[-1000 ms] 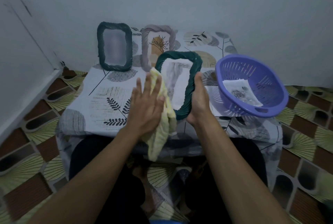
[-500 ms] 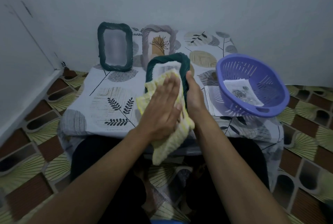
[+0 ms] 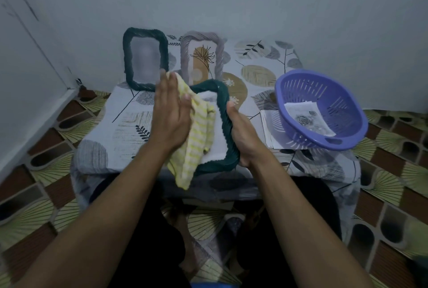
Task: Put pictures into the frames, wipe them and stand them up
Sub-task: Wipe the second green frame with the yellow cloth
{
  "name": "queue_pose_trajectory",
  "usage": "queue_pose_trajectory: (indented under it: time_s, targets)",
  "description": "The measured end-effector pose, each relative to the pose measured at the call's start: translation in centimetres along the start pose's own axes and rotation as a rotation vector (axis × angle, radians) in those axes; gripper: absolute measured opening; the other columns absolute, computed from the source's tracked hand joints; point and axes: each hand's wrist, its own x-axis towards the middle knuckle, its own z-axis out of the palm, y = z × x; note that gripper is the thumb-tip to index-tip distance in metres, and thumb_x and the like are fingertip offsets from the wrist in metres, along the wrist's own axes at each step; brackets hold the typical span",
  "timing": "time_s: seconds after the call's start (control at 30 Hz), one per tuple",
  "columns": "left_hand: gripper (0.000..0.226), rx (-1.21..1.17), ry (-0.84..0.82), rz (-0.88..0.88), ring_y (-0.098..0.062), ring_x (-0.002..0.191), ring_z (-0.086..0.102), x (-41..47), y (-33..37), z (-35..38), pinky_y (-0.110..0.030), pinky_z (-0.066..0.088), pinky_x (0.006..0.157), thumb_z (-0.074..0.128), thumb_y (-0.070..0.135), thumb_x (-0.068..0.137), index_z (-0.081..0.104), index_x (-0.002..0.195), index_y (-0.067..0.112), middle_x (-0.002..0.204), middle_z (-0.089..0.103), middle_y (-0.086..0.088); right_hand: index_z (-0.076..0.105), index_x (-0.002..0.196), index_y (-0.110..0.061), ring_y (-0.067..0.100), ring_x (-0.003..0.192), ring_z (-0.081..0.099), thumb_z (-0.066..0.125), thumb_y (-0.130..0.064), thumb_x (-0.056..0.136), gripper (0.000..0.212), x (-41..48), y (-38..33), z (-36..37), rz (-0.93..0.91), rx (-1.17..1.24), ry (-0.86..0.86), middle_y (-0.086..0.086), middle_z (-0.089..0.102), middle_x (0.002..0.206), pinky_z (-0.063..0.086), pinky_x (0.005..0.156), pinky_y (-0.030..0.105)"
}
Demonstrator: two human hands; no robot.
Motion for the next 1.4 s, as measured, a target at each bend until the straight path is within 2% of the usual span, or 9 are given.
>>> queue_pose_trajectory:
  time_s: [0.1, 0.23, 0.47, 0.73, 0.87, 1.03, 1.13, 1.27, 1.4]
  targets:
    - [0.06, -0.025, -0.047, 0.096, -0.025, 0.126, 0.049, 1.2, 0.6, -1.6, -0.039, 0.038, 0.105, 0.022, 0.057, 0.102, 0.055, 0.131, 0.016, 0.132, 0.058, -0.008, 0.062, 0.128, -0.012, 0.02, 0.091, 0.072, 0.035, -0.043, 0.107, 0.047, -0.1, -0.2, -0.2, 0.055, -0.064, -0.053, 0.008, 0.074, 0.11, 0.057, 0.075, 0.032]
    - [0.048, -0.014, -0.102, 0.025, -0.017, 0.081, 0.059, 0.5, 0.7, -1.8, -0.034, 0.043, 0.069, 0.043, 0.068, 0.093, 0.06, 0.093, 0.023, 0.085, 0.064, 0.005, 0.069, 0.114, -0.01, 0.025, 0.08, 0.071, 0.044, -0.038, 0.105, 0.038, 0.3, -1.7, -1.1, 0.116, -0.046, -0.08, 0.009, 0.076, 0.092, 0.058, 0.068, 0.033]
    - [0.056, -0.026, 0.105, -0.292, -0.027, 0.087, 0.057, -0.6, 0.7, -0.8, -0.034, 0.035, 0.069, 0.034, 0.058, 0.101, 0.065, 0.096, 0.012, 0.088, 0.062, -0.003, 0.065, 0.087, -0.006, 0.028, 0.071, 0.064, 0.048, -0.04, 0.098, 0.039, 0.9, -1.8, -2.6, 0.145, 0.332, -0.006, 0.013, 0.065, 0.079, 0.053, 0.068, 0.032]
    - [0.053, -0.147, 0.364, -0.648, -0.038, 0.105, 0.059, -0.4, 0.6, 0.2, -0.04, 0.042, 0.082, 0.032, 0.047, 0.105, 0.059, 0.115, 0.002, 0.113, 0.065, -0.021, 0.057, 0.133, -0.01, 0.036, 0.119, 0.062, 0.029, -0.048, 0.106, 0.054, 0.3, 1.0, 0.7, -0.058, 0.52, 0.13, 0.017, 0.065, 0.129, 0.052, 0.098, 0.051]
    - [0.051, -0.092, 0.309, -0.463, -0.033, 0.122, 0.048, -1.3, 1.6, 0.5, -0.039, 0.035, 0.097, 0.037, 0.051, 0.102, 0.045, 0.131, 0.009, 0.132, 0.051, -0.015, 0.057, 0.129, -0.013, 0.028, 0.114, 0.066, 0.032, -0.042, 0.107, 0.043, 0.3, 0.7, 1.6, -0.133, 0.384, 0.303, 0.009, 0.068, 0.123, 0.054, 0.098, 0.048]
    - [0.098, 0.221, -0.101, -0.222, -0.025, 0.153, -0.007, -2.8, 3.7, 2.2, -0.055, -0.014, 0.118, -0.002, 0.078, 0.083, -0.001, 0.159, 0.016, 0.167, -0.005, -0.004, 0.062, 0.123, -0.011, 0.022, 0.114, 0.065, 0.036, -0.052, 0.104, 0.052, 0.8, 0.6, 2.8, -0.112, 0.152, 0.366, 0.006, 0.069, 0.12, 0.05, 0.103, 0.047]
    - [0.094, 0.197, -0.187, -0.04, -0.02, 0.152, -0.017, -3.6, 4.0, 2.6, -0.05, -0.016, 0.119, -0.001, 0.074, 0.085, -0.01, 0.158, 0.016, 0.165, -0.016, -0.004, 0.062, 0.117, 0.005, 0.024, 0.095, 0.068, 0.038, -0.044, 0.106, 0.056, 0.8, 0.4, 2.4, -0.099, 0.164, 0.365, 0.013, 0.07, 0.101, 0.056, 0.088, 0.037]
    - [0.068, 0.138, -0.301, 0.273, -0.015, 0.152, -0.018, -4.2, 3.0, 2.5, -0.049, -0.012, 0.122, 0.016, 0.051, 0.097, -0.006, 0.156, 0.027, 0.166, -0.011, 0.004, 0.066, 0.112, -0.004, 0.02, 0.095, 0.072, 0.039, -0.039, 0.107, 0.043, 0.9, -0.2, 0.9, -0.097, 0.184, 0.333, 0.009, 0.073, 0.103, 0.058, 0.077, 0.032]
    - [0.067, 0.168, -0.244, 0.398, -0.017, 0.153, -0.012, -3.9, 1.5, 2.5, -0.055, -0.005, 0.122, 0.025, 0.038, 0.097, -0.004, 0.156, 0.028, 0.166, -0.007, 0.005, 0.063, 0.112, 0.002, 0.037, 0.103, 0.068, 0.041, -0.051, 0.103, 0.059, 0.4, -0.2, 1.0, -0.15, 0.105, 0.323, 0.026, 0.068, 0.108, 0.055, 0.086, 0.047]
